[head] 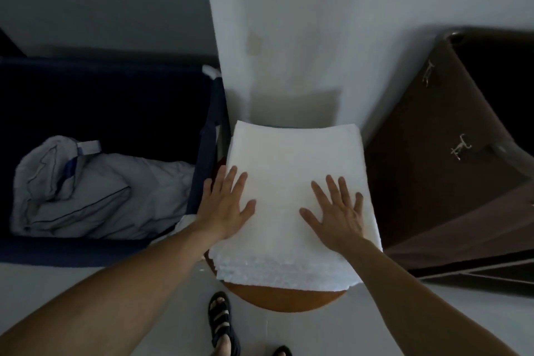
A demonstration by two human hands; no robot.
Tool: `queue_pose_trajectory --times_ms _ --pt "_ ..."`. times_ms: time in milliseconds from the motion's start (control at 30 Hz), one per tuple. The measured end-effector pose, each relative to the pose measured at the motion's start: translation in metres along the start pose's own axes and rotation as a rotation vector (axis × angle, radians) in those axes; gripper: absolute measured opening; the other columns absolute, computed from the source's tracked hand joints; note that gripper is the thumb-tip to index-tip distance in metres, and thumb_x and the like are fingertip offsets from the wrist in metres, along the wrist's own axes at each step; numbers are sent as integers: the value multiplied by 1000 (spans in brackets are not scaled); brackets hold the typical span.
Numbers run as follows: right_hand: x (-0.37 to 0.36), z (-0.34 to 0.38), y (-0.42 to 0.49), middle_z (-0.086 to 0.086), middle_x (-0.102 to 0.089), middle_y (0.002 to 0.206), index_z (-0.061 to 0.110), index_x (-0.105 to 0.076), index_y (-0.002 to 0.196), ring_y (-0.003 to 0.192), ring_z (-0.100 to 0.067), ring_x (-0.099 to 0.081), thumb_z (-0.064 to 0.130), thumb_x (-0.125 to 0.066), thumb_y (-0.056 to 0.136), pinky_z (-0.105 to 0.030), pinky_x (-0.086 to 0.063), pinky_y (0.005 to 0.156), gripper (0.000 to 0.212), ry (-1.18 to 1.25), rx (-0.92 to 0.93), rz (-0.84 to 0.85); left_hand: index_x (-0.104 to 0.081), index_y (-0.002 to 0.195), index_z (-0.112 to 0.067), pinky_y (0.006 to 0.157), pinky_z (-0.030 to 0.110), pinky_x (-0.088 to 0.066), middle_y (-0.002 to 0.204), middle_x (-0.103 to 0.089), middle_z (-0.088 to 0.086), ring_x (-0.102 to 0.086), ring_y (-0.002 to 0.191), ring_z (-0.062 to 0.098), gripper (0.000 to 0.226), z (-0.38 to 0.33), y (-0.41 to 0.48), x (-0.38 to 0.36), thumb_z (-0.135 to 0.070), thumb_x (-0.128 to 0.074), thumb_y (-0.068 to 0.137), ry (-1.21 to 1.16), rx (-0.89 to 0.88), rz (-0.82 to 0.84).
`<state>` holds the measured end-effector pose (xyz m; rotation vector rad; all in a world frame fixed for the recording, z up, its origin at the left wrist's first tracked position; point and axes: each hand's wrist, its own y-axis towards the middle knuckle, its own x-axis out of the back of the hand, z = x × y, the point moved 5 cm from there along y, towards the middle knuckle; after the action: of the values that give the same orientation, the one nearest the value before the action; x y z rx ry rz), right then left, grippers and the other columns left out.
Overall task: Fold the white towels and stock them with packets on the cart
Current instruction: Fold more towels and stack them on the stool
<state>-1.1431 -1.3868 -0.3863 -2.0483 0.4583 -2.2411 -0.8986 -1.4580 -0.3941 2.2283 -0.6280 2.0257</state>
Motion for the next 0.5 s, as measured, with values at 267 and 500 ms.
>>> queue_pose_trajectory --times_ms 267,500 --pt "43 121 24 3 22 162 39 9 154 147 -24 28 79 -6 86 -58 7 119 80 47 265 -43 -9 158 -21 123 48 -9 166 -2 3 4 153 25 71 114 -20 56 -58 -27 99 -20 153 -132" --pt "66 252 87 3 16 164 39 5 155 149 -21 23 74 -19 92 -54 4 120 76 67 406 -44 -12 157 -21 122 49 -11 165 -7 4 -1 152 25 82 253 12 63 -67 -21 89 -88 266 -109"
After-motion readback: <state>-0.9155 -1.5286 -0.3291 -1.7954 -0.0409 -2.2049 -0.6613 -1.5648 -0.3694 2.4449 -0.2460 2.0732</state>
